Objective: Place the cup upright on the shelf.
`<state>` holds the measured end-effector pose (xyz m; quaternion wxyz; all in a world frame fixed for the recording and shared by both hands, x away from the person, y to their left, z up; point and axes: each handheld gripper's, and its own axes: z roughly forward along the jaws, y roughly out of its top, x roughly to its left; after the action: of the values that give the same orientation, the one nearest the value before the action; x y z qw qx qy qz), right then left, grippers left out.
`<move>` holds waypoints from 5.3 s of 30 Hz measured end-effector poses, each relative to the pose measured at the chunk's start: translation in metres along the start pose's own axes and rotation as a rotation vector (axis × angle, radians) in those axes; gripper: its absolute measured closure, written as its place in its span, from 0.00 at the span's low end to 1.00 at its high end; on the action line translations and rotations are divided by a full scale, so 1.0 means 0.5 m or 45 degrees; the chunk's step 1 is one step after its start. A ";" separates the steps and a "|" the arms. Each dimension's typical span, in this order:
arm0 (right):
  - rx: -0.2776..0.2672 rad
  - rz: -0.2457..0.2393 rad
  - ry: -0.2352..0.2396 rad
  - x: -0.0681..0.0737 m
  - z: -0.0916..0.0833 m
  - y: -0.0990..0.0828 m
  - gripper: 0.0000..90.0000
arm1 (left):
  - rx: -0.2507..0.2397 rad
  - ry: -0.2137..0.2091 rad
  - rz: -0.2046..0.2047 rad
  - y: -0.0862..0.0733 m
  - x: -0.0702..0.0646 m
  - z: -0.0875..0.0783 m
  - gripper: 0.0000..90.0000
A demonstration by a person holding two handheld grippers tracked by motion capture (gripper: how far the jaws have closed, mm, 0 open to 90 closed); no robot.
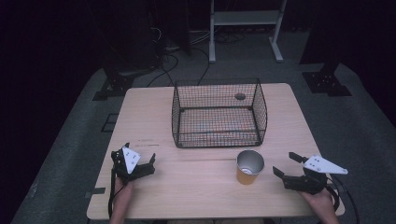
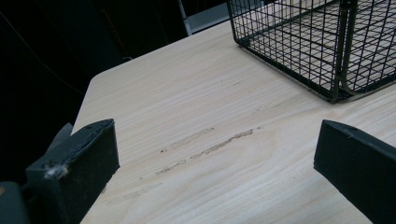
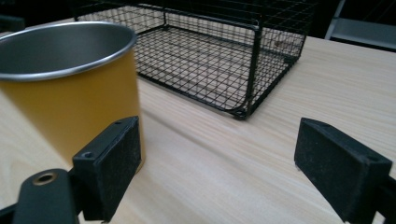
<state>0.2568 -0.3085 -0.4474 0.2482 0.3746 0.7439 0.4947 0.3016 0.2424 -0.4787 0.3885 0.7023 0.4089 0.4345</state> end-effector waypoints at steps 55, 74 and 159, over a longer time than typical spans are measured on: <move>0.103 -0.099 0.204 0.138 0.115 0.030 0.11 | 0.000 -0.004 -0.001 0.000 0.001 0.000 0.00; 0.092 -0.114 0.194 0.141 0.128 0.045 0.15 | 0.000 -0.006 -0.004 0.000 0.001 0.000 0.00; 0.079 -0.255 0.262 0.086 0.255 0.431 0.16 | -0.005 -0.012 -0.013 0.000 0.004 0.000 0.00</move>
<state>0.3925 -0.1541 -0.2979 0.2069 0.2532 0.8140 0.4801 0.3023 0.2441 -0.4783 0.3939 0.7014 0.4099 0.4300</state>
